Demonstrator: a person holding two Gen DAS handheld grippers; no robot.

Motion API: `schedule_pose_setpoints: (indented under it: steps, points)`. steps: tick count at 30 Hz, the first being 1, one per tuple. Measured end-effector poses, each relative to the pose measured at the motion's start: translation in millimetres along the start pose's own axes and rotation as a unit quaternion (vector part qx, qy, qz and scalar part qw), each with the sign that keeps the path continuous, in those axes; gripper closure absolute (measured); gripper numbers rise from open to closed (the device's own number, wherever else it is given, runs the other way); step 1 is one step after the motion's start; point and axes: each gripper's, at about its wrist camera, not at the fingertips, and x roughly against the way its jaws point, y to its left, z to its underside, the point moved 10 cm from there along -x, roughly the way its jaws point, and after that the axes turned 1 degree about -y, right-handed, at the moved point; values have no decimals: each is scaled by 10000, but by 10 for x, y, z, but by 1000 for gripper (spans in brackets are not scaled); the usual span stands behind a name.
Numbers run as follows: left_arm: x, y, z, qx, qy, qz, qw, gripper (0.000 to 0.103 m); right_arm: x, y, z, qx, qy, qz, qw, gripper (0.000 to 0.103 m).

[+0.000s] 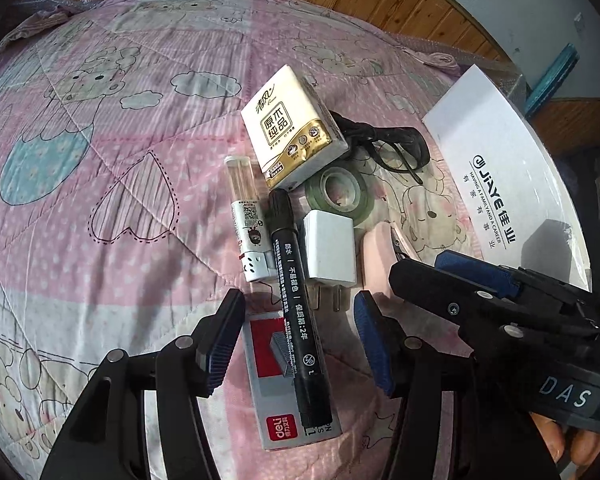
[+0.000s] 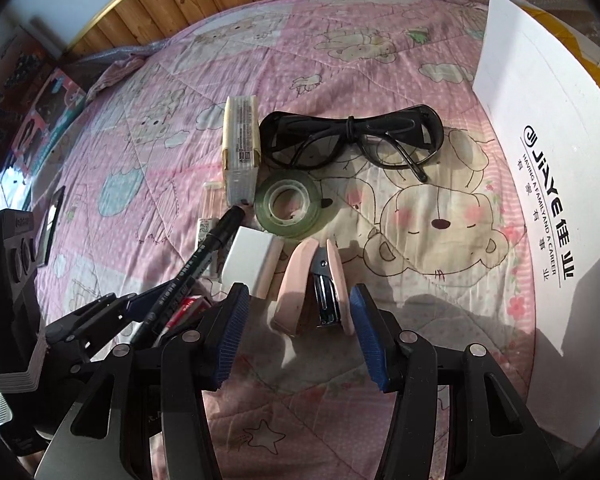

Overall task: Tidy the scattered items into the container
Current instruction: 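Grasp the black marker with the left tool while the right tool grasps the pink stapler, then lift the marker and stapler and carry both over the white box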

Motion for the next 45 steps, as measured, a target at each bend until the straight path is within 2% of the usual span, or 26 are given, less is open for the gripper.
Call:
schedule_pose_setpoints:
  steps: [2, 5, 6, 8, 10, 14, 21, 36, 45]
  points:
    - [-30, 41, 3, -4, -17, 30, 10000, 46, -46, -20, 23, 2, 41, -7, 10000, 47]
    - [-38, 53, 8, -215, -102, -65, 9997, 57, -137, -70, 79, -123, 178, -60, 9997, 48]
    - [-44, 51, 7, -311, -122, -137, 9993, 63, -157, -86, 91, -158, 198, -60, 9997, 53]
    - [-45, 54, -2, -411, -152, -181, 9989, 72, -178, -99, 107, -124, 211, -30, 9997, 54]
    - [-43, 65, -26, -287, -125, 15, 9995, 85, -174, -101, 106, -130, 199, -37, 9997, 54]
    - [-46, 80, -40, -257, -92, 99, 9996, 86, -203, -103, 116, -177, 183, -78, 9996, 52]
    - [16, 17, -71, -353, -194, 68, 9992, 89, -106, -26, 123, -68, 39, -64, 9999, 60]
    - [397, 35, 12, -118, -310, 229, 9992, 89, 213, 114, 250, -14, -168, -152, 9997, 65]
    - [580, -23, 103, -196, -408, 263, 9986, 89, 46, 119, 589, 168, 310, 110, 9993, 61]
